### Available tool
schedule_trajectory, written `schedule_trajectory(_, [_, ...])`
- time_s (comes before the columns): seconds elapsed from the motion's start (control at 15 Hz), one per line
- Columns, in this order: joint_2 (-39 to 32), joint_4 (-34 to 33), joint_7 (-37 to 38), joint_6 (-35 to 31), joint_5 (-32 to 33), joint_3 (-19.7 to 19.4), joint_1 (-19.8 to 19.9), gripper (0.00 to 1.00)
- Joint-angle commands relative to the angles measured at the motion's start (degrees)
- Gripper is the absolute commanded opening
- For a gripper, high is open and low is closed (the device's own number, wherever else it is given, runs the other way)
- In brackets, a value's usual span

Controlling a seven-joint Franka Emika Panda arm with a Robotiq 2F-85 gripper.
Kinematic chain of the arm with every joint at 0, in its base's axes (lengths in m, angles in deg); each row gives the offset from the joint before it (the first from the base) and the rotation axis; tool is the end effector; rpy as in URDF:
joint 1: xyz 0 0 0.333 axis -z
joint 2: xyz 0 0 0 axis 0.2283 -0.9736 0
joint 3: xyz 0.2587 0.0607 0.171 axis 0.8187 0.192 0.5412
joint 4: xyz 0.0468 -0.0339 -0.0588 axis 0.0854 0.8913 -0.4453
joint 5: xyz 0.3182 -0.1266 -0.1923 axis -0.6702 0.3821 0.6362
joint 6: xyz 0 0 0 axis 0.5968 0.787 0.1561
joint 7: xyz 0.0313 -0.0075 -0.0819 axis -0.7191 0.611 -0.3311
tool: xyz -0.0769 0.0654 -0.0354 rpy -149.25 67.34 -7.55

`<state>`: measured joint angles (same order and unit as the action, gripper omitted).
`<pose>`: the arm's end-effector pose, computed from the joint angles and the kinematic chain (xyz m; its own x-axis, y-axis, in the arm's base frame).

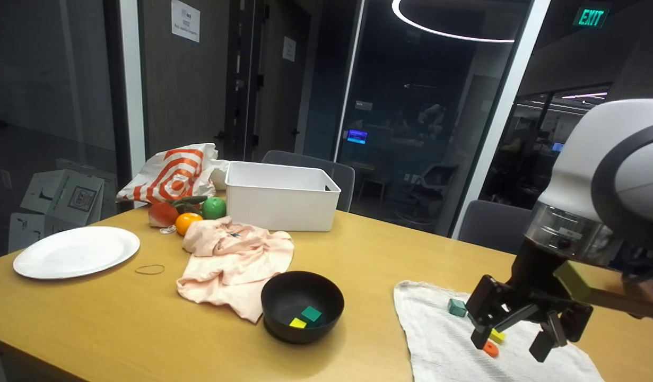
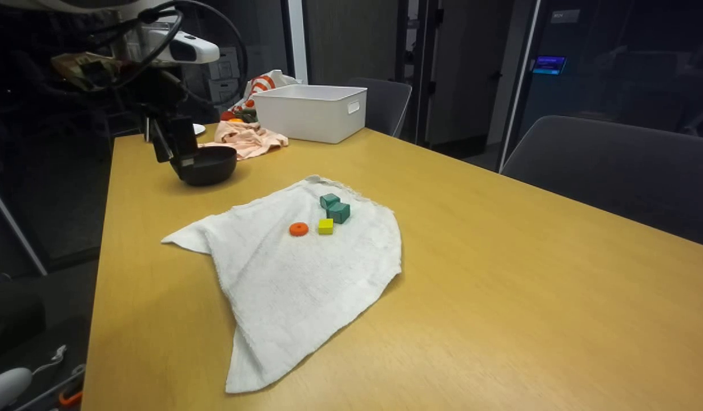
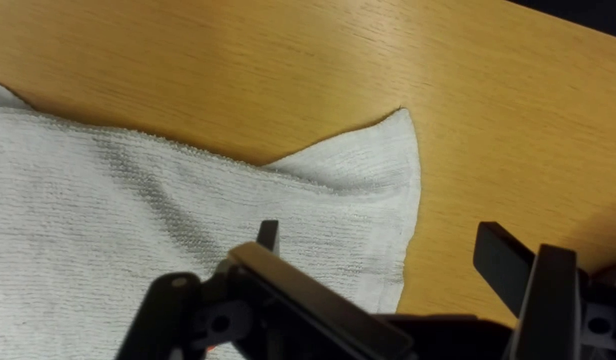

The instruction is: Fold the towel into a triangle thrice.

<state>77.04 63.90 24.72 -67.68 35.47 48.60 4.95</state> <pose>0.3781 0.1802 0.3840 0.9957 -0.0899 -0.0210 -0.0910 -0.9941 -0.0587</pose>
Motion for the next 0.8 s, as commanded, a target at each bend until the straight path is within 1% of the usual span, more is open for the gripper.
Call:
schedule_trajectory(0.0, [-2.47, 0.12, 0.14, -2.21, -0.37, -0.55, -1.12, 1.00])
schedule_trajectory(0.2, [-5.59, 0.86, 0.15, -6.58, -0.16, -0.07, -1.64, 1.00])
schedule_trajectory(0.33, [-8.42, 1.55, 2.03, -10.22, 2.04, 0.66, -1.42, 1.00])
schedule_trajectory(0.53, [-12.76, 2.31, 3.94, -12.31, 5.18, 0.53, -1.46, 1.00])
schedule_trajectory(0.73, [-16.94, 2.35, 3.76, -15.56, 5.08, 0.19, -2.63, 1.00])
